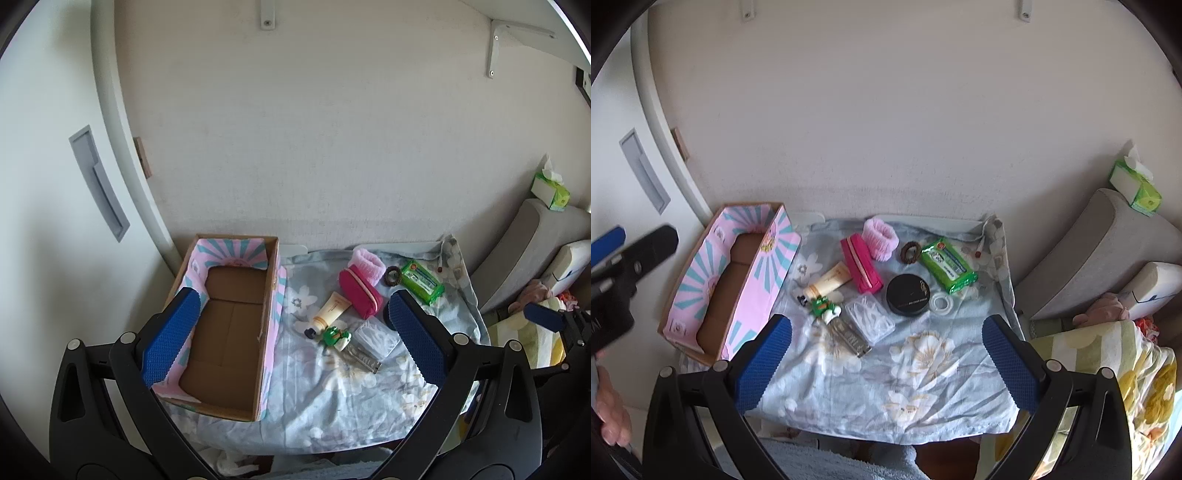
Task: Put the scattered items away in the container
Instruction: 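Move both tools toward the scattered items on the cloth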
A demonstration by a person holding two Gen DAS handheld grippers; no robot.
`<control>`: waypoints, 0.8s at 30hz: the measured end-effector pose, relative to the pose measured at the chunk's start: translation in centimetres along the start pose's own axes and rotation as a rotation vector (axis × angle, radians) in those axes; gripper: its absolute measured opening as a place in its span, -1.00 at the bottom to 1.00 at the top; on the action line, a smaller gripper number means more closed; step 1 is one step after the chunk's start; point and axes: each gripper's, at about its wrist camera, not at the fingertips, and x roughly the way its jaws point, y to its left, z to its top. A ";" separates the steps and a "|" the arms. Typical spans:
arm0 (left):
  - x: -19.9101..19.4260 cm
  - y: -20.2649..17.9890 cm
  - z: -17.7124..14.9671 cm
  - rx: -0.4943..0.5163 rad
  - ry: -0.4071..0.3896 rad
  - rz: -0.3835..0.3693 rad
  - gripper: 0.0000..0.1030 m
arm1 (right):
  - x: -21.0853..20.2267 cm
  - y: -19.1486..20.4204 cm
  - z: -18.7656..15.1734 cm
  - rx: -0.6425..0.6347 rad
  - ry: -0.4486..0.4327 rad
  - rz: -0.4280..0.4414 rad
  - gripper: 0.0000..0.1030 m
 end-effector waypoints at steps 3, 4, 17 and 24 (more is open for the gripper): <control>-0.7 -0.2 -0.1 0.012 -0.049 -0.035 0.98 | 0.0 -0.2 -0.2 -0.003 0.004 -0.005 0.99; -0.8 -0.3 -0.1 0.017 -0.054 -0.044 0.98 | -0.2 -0.4 -0.2 0.002 -0.002 -0.003 0.99; -0.8 0.3 0.1 0.011 -0.023 -0.022 0.98 | -1.9 -4.6 -0.1 0.008 -0.027 0.015 0.99; -0.2 -0.4 -0.4 0.020 -0.009 -0.072 0.98 | -1.3 -6.7 -0.4 0.011 -0.016 -0.006 0.99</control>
